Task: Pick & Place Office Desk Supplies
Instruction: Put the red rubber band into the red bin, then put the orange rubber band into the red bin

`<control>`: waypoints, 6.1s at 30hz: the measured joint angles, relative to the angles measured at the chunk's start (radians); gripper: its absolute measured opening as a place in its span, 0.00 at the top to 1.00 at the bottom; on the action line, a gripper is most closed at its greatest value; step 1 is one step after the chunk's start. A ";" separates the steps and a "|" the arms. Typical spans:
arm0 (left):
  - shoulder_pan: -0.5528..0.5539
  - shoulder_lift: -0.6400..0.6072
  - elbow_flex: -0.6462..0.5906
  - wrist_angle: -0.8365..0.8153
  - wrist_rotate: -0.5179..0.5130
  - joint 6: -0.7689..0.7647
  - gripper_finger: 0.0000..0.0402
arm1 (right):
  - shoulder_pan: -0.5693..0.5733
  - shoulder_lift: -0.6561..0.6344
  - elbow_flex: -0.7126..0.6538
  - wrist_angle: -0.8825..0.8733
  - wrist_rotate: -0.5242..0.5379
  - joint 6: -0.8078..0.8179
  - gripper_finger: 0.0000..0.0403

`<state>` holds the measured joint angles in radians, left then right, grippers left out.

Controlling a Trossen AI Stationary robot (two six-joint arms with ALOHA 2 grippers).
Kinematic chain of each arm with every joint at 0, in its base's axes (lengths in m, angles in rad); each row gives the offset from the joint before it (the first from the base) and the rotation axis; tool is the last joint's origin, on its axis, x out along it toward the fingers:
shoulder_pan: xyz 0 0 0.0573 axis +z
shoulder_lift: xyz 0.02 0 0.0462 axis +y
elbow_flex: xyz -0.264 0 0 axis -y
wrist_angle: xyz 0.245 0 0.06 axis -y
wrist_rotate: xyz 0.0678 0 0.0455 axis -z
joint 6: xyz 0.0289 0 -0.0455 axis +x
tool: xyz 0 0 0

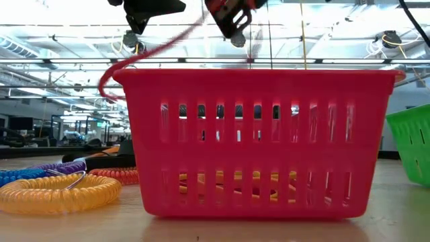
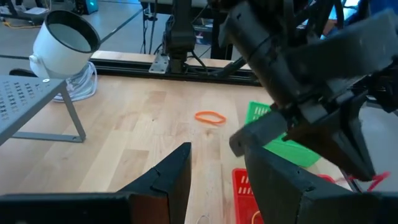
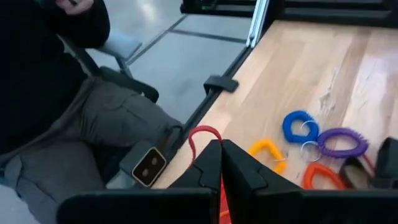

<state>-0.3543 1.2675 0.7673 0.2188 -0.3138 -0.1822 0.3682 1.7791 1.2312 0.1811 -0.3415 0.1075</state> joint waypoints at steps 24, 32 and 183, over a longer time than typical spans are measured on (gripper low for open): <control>0.000 0.000 0.000 0.001 0.001 -0.001 0.61 | -0.010 0.056 -0.034 -0.188 0.072 -0.143 1.00; 0.000 0.000 0.000 -0.005 0.001 -0.001 0.61 | -0.010 0.056 -0.036 -0.183 0.077 -0.116 0.99; 0.316 0.000 0.000 -0.024 0.000 0.073 0.61 | -0.046 -0.421 -0.574 -0.783 0.283 -0.016 0.60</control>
<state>-0.0385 1.2675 0.7673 0.1947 -0.3141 -0.1089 0.3222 1.3579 0.6571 -0.6020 -0.0584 0.0920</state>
